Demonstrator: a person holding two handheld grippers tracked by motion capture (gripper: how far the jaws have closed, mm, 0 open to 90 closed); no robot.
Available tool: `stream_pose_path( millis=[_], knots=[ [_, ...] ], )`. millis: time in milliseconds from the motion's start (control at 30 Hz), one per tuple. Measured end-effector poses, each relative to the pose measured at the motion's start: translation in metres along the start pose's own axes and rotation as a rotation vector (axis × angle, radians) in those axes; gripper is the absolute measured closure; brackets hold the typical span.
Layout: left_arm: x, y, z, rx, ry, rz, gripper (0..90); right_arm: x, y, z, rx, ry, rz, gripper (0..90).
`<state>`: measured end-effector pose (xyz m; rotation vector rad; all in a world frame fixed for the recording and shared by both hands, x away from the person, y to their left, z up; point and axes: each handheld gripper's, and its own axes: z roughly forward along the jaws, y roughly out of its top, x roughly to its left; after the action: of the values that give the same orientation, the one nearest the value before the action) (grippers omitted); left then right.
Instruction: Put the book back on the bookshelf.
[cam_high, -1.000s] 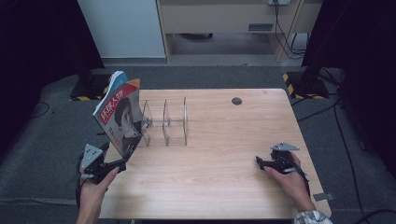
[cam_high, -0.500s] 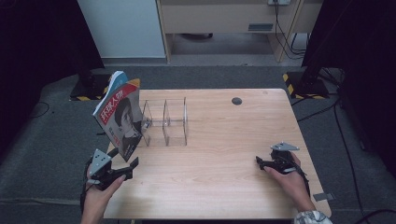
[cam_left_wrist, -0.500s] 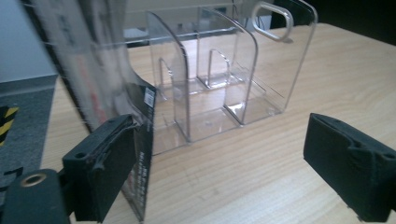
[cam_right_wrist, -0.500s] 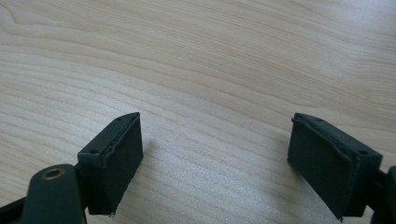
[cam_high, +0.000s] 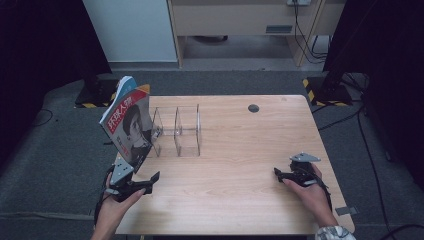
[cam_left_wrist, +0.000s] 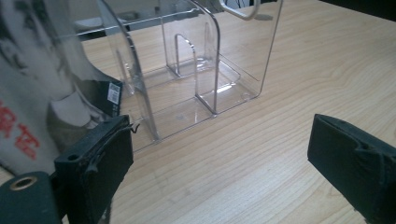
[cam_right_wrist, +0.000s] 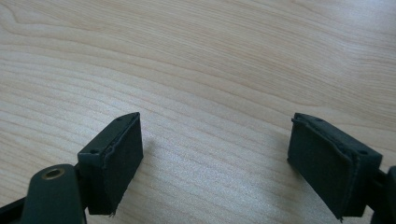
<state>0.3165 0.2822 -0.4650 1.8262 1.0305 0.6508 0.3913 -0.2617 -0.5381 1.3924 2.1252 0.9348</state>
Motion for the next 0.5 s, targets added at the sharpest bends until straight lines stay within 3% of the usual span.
stream_pose_path(
  millis=[500],
  knots=[
    [-0.016,0.01,0.021,0.044,-0.049,0.046,4.7,0.0,0.0,0.0,0.001,0.0,0.001,17.7]
  ],
)
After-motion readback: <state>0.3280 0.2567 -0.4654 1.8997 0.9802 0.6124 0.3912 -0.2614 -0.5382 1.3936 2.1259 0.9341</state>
